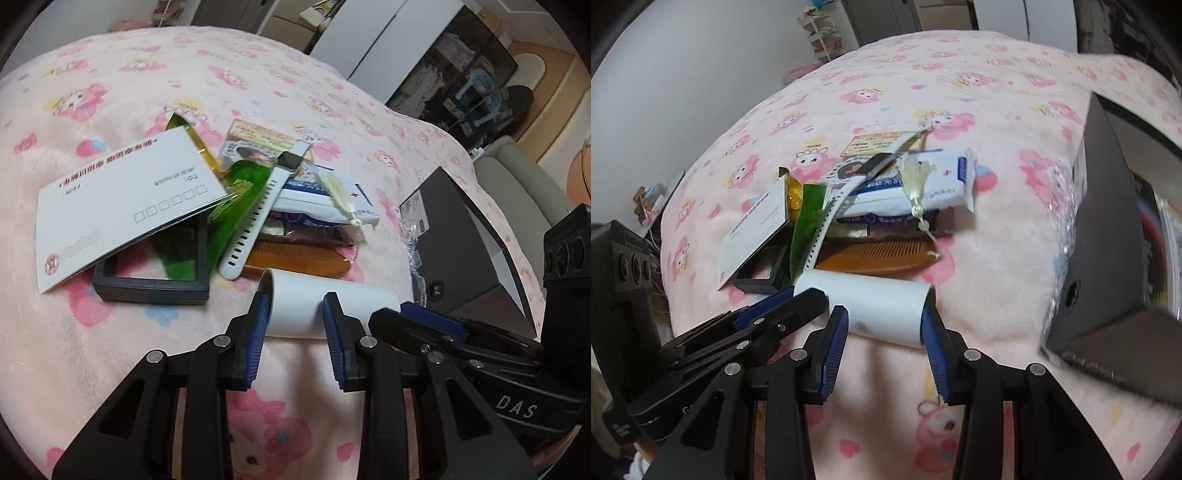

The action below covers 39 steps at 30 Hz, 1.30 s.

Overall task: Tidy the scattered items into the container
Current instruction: 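Grasp the white paper roll with the right tool and lift, then carry the paper roll with the right tool over the DAPHNE box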

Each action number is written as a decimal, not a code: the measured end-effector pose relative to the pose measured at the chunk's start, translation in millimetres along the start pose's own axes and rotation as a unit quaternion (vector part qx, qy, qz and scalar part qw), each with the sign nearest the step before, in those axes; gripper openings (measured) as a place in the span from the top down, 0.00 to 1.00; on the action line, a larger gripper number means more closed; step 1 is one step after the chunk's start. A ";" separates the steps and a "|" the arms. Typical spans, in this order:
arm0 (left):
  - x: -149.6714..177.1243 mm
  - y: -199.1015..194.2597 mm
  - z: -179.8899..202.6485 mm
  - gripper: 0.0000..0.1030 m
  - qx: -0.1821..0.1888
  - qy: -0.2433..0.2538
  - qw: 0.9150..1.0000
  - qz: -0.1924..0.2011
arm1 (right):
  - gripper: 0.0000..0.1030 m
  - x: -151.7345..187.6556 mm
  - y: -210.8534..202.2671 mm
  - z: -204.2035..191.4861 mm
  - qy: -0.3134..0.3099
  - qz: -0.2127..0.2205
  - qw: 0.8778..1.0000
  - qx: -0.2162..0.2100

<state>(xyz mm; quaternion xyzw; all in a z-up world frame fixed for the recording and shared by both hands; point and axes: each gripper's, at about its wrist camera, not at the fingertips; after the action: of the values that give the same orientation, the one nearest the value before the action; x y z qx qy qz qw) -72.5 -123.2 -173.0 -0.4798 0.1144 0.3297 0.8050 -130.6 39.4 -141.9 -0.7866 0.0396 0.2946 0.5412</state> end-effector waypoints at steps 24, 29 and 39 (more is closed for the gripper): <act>7.8 -1.9 6.7 0.68 0.029 -0.001 0.999 -0.028 | 0.65 21.2 -5.5 15.0 0.078 -0.014 0.996 -0.032; 10.0 -23.5 30.7 0.69 0.057 0.016 0.998 -0.025 | 0.67 25.4 -44.0 9.9 0.063 0.016 0.997 -0.051; 19.9 -51.1 110.5 0.69 0.081 0.075 0.994 -0.025 | 0.67 36.7 -124.8 34.2 0.072 0.084 0.993 -0.034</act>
<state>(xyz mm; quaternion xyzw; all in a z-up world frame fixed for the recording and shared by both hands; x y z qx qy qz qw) -39.3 -37.5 -90.7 -0.4392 0.1889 0.2625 0.8382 -67.1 130.1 -65.4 -0.8174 0.1349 0.2828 0.4834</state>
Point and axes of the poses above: each gripper's, at about its wrist camera, not at the fingertips, and y roughly the way its jaws point, z to its right, x to its underside, and after that the axes turned 5 degrees about -y, right-handed
